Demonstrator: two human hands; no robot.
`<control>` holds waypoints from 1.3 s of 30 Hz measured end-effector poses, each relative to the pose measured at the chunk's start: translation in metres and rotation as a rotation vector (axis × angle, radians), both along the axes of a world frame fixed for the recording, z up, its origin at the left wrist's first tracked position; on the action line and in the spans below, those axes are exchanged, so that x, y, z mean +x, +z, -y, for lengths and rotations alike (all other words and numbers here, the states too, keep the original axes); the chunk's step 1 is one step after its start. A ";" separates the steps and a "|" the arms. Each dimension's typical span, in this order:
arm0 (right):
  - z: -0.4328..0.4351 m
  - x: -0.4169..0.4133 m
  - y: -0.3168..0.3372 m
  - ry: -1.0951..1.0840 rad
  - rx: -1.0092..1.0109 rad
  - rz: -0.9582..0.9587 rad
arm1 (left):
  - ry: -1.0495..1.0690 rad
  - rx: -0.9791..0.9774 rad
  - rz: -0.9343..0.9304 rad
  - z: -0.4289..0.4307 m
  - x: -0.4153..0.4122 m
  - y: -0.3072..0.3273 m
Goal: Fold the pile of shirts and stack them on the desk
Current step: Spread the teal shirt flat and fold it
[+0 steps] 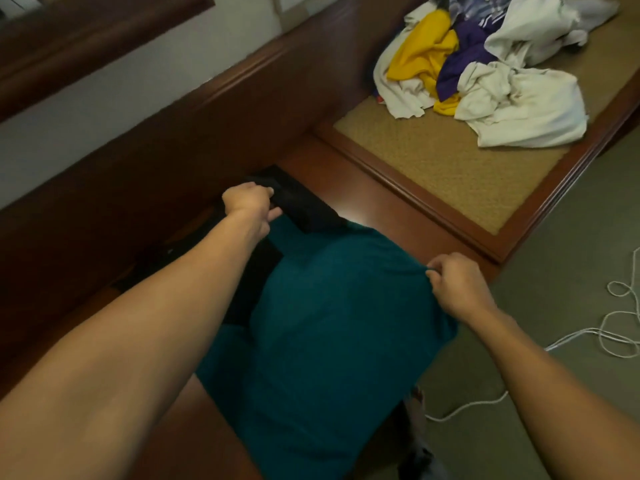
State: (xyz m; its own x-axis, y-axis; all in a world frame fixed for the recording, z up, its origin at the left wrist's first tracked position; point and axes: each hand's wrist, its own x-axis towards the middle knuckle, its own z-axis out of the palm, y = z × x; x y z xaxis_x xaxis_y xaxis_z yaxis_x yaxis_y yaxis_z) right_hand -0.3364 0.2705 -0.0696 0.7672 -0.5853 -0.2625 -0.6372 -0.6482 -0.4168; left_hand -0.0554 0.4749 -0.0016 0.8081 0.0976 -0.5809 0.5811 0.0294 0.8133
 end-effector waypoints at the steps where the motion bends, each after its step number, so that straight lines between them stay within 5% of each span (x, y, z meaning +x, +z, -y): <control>1: -0.004 0.000 0.007 0.014 -0.014 0.044 | 0.012 -0.014 0.017 -0.007 -0.002 0.010; 8: -0.093 -0.042 0.045 0.143 -0.149 0.404 | 0.149 -0.011 0.140 -0.102 -0.028 0.051; 15: -0.162 -0.069 -0.010 0.306 -0.133 0.144 | 0.275 0.063 -0.067 -0.200 -0.084 -0.018; 21: -0.168 -0.057 -0.019 0.323 -0.187 0.140 | 0.202 0.050 -0.129 -0.211 -0.100 -0.033; 28: -0.168 -0.058 0.002 0.268 -0.207 0.270 | 0.140 0.073 -0.029 -0.215 -0.103 -0.033; 33: -0.178 -0.072 -0.013 0.375 -0.083 0.044 | 0.062 0.082 -0.080 -0.221 -0.105 -0.041; 39: -0.173 -0.086 -0.015 0.243 -0.189 -0.020 | 0.120 0.170 0.033 -0.230 -0.095 -0.049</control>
